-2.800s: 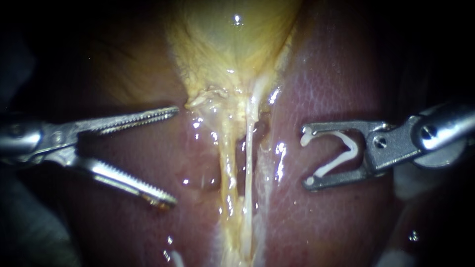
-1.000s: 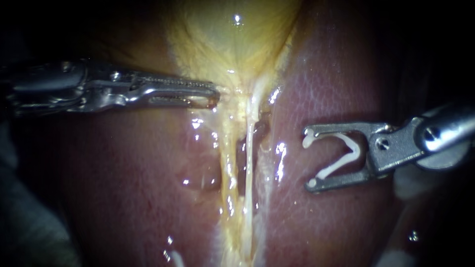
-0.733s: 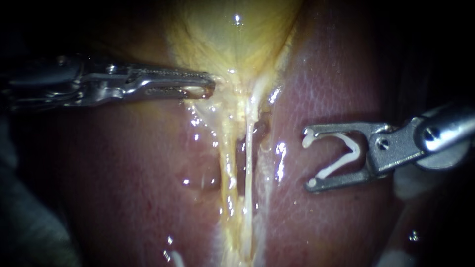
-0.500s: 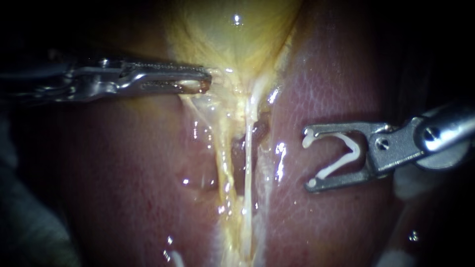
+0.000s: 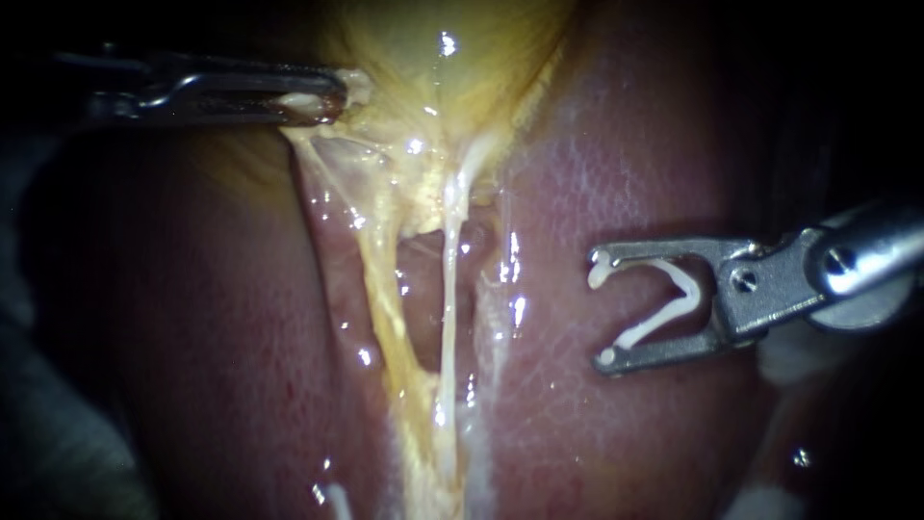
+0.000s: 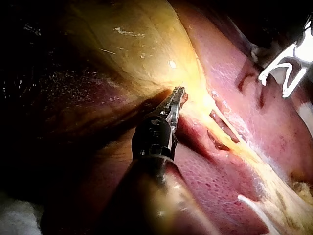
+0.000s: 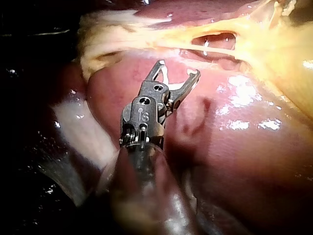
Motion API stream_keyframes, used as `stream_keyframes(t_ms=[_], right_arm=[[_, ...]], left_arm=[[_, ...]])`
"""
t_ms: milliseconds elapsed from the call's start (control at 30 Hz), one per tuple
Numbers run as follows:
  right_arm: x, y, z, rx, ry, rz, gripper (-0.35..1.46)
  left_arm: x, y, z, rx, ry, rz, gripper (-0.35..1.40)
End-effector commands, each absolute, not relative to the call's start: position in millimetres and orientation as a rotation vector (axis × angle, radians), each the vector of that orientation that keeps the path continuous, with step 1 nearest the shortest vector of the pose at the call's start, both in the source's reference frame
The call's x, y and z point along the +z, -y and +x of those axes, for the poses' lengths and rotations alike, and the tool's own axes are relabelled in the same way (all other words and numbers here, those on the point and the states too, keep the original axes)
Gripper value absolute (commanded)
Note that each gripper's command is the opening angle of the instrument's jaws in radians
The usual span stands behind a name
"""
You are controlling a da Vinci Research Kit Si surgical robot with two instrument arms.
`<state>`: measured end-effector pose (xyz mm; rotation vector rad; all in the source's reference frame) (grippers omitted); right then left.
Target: Grabbing gallbladder
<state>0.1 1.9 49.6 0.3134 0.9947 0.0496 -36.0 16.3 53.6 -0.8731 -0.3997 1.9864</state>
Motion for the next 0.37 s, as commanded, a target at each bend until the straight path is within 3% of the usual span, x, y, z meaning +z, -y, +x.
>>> stream_keyframes(t_ms=[33,367], right_arm=[[49.6,-1.9,0.1,0.05,-0.995,0.313,0.5],[49.6,-1.9,0.2,0.05,-0.995,0.313,0.5]], left_arm=[[53.6,-16.2,-36.0,1.989,0.394,-0.872,-0.35],[53.8,-16.0,-36.4,1.982,0.385,-0.867,-0.35]])
